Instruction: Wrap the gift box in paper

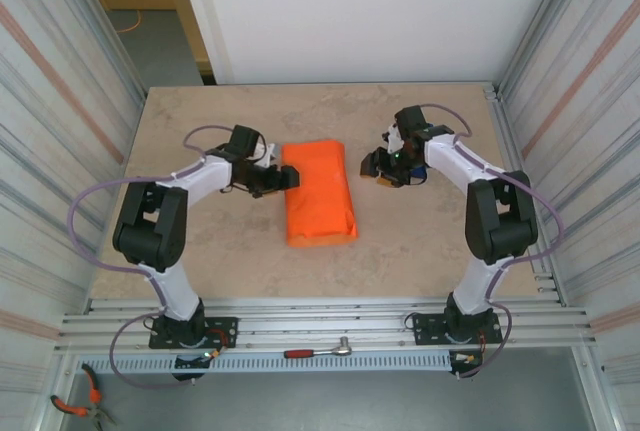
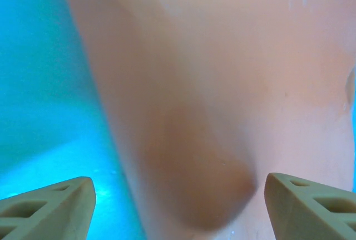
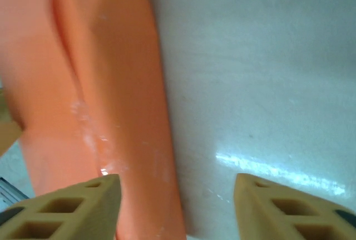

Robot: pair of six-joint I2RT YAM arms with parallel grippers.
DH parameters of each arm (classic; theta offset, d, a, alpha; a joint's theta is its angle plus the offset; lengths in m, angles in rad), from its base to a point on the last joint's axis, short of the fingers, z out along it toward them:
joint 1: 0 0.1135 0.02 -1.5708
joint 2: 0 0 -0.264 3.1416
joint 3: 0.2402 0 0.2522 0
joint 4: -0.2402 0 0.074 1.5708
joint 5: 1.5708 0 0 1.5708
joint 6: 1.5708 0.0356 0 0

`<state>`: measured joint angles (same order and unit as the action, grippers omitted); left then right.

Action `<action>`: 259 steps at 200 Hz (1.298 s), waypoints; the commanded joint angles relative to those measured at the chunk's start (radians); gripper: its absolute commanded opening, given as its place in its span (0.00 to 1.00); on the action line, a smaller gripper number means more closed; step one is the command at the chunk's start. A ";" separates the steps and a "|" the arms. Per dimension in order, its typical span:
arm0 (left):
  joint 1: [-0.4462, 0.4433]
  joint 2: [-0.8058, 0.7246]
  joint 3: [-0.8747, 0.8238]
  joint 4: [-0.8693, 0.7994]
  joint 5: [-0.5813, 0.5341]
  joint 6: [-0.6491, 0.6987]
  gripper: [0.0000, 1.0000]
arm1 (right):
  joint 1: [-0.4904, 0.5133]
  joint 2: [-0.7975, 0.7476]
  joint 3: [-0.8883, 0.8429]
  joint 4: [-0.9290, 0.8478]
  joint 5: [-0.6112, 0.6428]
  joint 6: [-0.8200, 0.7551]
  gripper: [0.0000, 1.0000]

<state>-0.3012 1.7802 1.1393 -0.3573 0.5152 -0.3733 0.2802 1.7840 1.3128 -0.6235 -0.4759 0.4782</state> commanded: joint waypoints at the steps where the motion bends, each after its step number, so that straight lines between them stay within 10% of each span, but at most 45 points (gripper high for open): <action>1: 0.044 -0.019 0.063 -0.042 0.044 0.019 0.81 | 0.008 -0.014 0.019 0.073 -0.036 0.075 0.65; 72: 0.063 0.174 0.133 0.103 0.151 -0.061 0.82 | 0.069 0.177 0.153 0.213 -0.035 0.217 0.75; 142: -0.013 0.260 0.211 0.171 0.167 -0.130 0.76 | 0.074 0.233 0.162 0.263 -0.049 0.270 0.62; 259: 0.029 -0.162 -0.150 0.391 0.102 -0.189 0.90 | 0.046 -0.186 -0.165 0.230 0.071 0.218 0.79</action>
<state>-0.2596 1.7199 1.0966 -0.0620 0.6277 -0.5209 0.2840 1.6844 1.2297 -0.3733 -0.4603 0.7174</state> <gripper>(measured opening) 0.868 0.796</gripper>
